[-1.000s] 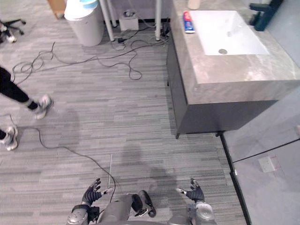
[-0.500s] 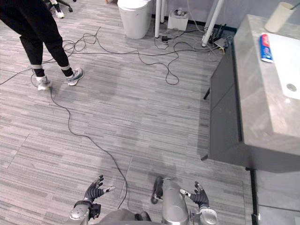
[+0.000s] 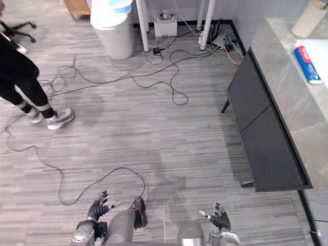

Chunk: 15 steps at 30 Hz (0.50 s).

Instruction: Organize washtable

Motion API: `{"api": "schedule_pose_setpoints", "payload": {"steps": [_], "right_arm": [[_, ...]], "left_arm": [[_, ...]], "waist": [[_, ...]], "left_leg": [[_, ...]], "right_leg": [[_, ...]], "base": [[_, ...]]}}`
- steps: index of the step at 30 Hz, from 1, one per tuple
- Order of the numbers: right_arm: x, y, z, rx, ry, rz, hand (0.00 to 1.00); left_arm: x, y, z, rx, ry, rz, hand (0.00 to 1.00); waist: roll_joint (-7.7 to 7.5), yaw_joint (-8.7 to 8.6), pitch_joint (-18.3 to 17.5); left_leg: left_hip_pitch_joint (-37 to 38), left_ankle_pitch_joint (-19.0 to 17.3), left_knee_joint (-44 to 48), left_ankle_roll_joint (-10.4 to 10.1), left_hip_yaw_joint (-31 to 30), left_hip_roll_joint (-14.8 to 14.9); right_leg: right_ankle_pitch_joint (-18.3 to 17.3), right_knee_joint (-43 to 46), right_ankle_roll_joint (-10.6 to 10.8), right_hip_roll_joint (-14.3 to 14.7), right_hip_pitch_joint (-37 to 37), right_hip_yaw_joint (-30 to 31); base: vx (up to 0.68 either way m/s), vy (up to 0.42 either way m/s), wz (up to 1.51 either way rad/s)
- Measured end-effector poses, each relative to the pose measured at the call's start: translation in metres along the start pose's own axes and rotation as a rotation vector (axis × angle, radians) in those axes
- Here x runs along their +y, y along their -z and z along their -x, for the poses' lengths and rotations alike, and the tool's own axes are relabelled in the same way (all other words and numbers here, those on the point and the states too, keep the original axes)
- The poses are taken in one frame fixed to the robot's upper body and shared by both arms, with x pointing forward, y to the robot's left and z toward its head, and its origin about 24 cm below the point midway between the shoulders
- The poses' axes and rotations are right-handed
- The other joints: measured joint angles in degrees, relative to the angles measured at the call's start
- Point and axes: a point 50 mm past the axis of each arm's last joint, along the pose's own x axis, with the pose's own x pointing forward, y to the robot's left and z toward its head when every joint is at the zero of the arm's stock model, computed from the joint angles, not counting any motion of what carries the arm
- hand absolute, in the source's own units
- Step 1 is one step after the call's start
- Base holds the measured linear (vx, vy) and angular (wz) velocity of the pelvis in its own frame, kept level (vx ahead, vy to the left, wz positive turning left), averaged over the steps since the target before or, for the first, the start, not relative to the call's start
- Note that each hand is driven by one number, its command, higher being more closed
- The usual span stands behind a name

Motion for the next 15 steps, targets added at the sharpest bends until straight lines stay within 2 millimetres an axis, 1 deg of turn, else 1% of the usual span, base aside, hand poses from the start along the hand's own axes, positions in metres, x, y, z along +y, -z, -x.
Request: {"api": "schedule_pose_setpoints", "payload": {"steps": [2,3,4,5,6,7,8,9,10,12,13,14,15], "right_arm": [[0.004,-0.005,-0.002,-0.014,-0.021,0.02,0.0],[0.011,-0.008,-0.004,-0.023,-0.048,0.043,0.0],[0.012,-0.008,-0.004,-0.024,-0.054,0.049,0.0],[0.016,-0.008,-0.004,-0.025,-0.071,0.068,0.0],[0.019,-0.009,-0.004,-0.026,-0.085,0.08,0.0],[0.019,-0.01,-0.005,-0.028,-0.085,0.081,0.0],[0.018,-0.012,-0.006,-0.035,-0.084,0.084,0.0],[0.018,-0.013,-0.006,-0.038,-0.084,0.085,0.0],[0.018,-0.015,-0.007,-0.044,-0.083,0.087,0.0],[0.017,-0.014,-0.007,-0.041,-0.081,0.089,0.0],[0.015,-0.012,-0.006,-0.033,-0.076,0.094,0.0],[0.011,-0.01,-0.005,-0.028,-0.071,0.108,0.0],[0.008,-0.013,-0.006,-0.036,-0.067,0.117,0.0]], "left_arm": [[0.001,0.001,0.0,0.003,0.001,-0.005,0.0],[0.002,0.003,0.001,0.01,0.0,-0.009,0.0],[0.001,0.003,0.001,0.01,0.002,-0.011,0.0],[0.001,0.002,0.001,0.01,0.004,-0.013,0.0],[0.003,0.001,0.001,0.009,0.0,-0.018,0.0],[0.003,0.001,0.0,0.009,-0.001,-0.02,0.0],[0.004,0.002,0.001,0.011,-0.002,-0.021,0.0],[0.004,0.002,0.001,0.012,-0.001,-0.022,0.0],[0.003,0.001,0.0,0.01,0.0,-0.022,0.0],[0.003,0.001,0.0,0.009,0.002,-0.024,0.0],[0.003,0.003,0.0,0.018,0.004,-0.028,0.0],[-0.001,0.006,0.001,0.031,0.019,-0.035,0.0],[-0.005,0.006,0.001,0.034,0.03,-0.029,0.0]], "waist": [[-0.01,0.27,0.01],[0.56,0.44,0.23],[0.77,0.44,0.26],[1.07,0.37,0.28],[1.8,0.25,0.43],[2.02,0.16,0.49],[2.52,0.13,0.74],[2.71,0.08,0.78],[2.85,-0.33,0.79],[2.38,-0.57,0.57],[2.04,-0.69,0.43],[1.58,-0.76,-0.03],[2.77,-0.85,-0.04]], "left_leg": [[2.96,-0.38,-2.29,0.28,2.01,-0.11],[7.56,-0.87,-5.97,0.82,4.17,-0.01],[8.7,-1.05,-6.93,0.8,4.84,0.07],[11.27,-1.4,-8.89,0.52,6.09,0.3],[14.04,-1.58,-11.25,0.05,8.14,0.88],[14.82,-1.74,-11.67,-0.3,9.03,1.27],[16.3,-2.2,-12.21,-1.18,10.72,2.27],[16.85,-2.36,-12.45,-1.73,11.39,2.71],[17.59,-2.61,-12.64,-2.92,12.51,3.77],[19.41,-2.59,-13.86,-5.2,13.67,4.39],[21.29,-2.42,-14.98,-6.95,13.77,4.17],[23.4,-1.87,-16.97,-8.88,13.69,4.24],[24.05,-1.5,-17.93,-9.89,13.63,5.03]], "right_leg": [[2.6,5.12,0.38,-0.57,-2.8,-0.4],[4.01,11.95,0.22,-1.45,-5.67,-2.83],[3.16,13.39,-0.31,-1.53,-6.32,-3.99],[1.01,15.45,-1.62,-1.74,-8.18,-6.59],[-1.18,14.74,-2.16,-1.42,-10.78,-12.3],[-1.17,13.4,-2.22,-1.21,-11.64,-14.67],[-0.94,9.26,-2.48,-0.44,-13.2,-18.7],[-0.62,6.28,-2.65,0.01,-13.92,-20.41],[1.58,-0.16,-3.74,1.07,-15.1,-22.82],[7.67,-10.22,-4.49,1.83,-15.99,-24.82],[13.55,-12.88,-5.06,1.7,-15.49,-25.22],[19.51,-12.13,-8.38,1.76,-15.22,-25.86],[18.54,-10.48,-9.45,2.57,-15.69,-26.08]], "base": [[0.21,0.199,-0.69],[0.17,0.138,-0.72],[0.13,0.083,-0.79],[0.13,0.031,-0.72],[0.14,0.004,-0.76],[0.15,-0.049,-0.82],[0.11,-0.061,-0.61],[0.15,-0.103,-0.67],[0.14,-0.099,-0.48],[0.25,-0.169,-0.31],[0.39,-0.261,-0.14],[0.35,-0.241,-0.1],[0.34,-0.249,-0.04]]}}
